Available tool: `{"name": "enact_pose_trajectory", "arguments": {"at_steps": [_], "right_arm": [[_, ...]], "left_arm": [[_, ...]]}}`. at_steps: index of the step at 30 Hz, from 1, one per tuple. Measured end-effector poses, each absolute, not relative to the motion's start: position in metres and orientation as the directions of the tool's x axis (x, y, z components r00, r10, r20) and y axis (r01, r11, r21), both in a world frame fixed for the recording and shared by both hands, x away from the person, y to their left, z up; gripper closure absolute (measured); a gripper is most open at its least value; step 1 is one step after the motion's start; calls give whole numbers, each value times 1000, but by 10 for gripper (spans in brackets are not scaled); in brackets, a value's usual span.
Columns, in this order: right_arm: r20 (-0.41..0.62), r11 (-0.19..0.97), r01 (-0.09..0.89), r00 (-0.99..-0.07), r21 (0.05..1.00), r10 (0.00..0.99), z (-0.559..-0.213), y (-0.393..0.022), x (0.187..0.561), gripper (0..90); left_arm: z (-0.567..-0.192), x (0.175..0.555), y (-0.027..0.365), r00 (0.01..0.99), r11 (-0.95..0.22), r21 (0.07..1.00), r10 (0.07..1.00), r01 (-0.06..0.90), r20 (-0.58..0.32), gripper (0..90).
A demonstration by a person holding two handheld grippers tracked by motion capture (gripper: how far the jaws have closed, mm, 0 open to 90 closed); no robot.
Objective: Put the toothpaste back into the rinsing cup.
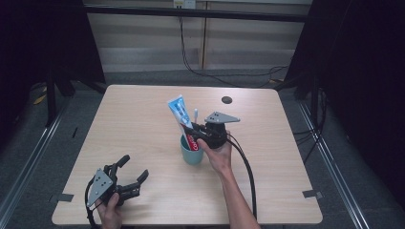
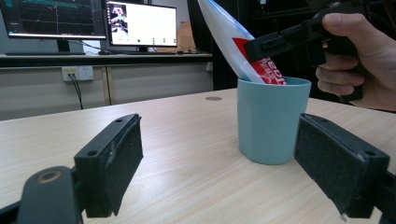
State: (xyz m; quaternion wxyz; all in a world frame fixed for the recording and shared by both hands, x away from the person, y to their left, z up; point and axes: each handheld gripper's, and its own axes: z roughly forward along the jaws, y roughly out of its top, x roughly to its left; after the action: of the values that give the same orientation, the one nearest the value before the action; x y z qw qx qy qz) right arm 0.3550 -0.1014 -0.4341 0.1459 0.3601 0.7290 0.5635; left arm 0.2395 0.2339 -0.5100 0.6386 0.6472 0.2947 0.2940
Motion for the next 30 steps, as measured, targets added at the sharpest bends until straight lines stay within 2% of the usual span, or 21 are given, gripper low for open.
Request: {"name": "enact_pose_trajectory", "arguments": {"at_steps": [12,18,22,30], "right_arm": [[214,77,366,-687,927,694,-441,-116,343,712],[189,120,377,-683,918,705,-447,-118,339,709],[207,99,381,-682,919,701,-450,-124,335,713],[208,91,378,-677,922,706,-452,-128,333,679]], "left_arm": [[-510,239,234,652,-12,1000,758,5,5,155],[-510,239,234,651,-11,1000,759,5,5,155],[-510,240,234,652,-9,1000,758,8,1,155],[-510,240,234,653,-15,1000,757,9,5,155]]}}
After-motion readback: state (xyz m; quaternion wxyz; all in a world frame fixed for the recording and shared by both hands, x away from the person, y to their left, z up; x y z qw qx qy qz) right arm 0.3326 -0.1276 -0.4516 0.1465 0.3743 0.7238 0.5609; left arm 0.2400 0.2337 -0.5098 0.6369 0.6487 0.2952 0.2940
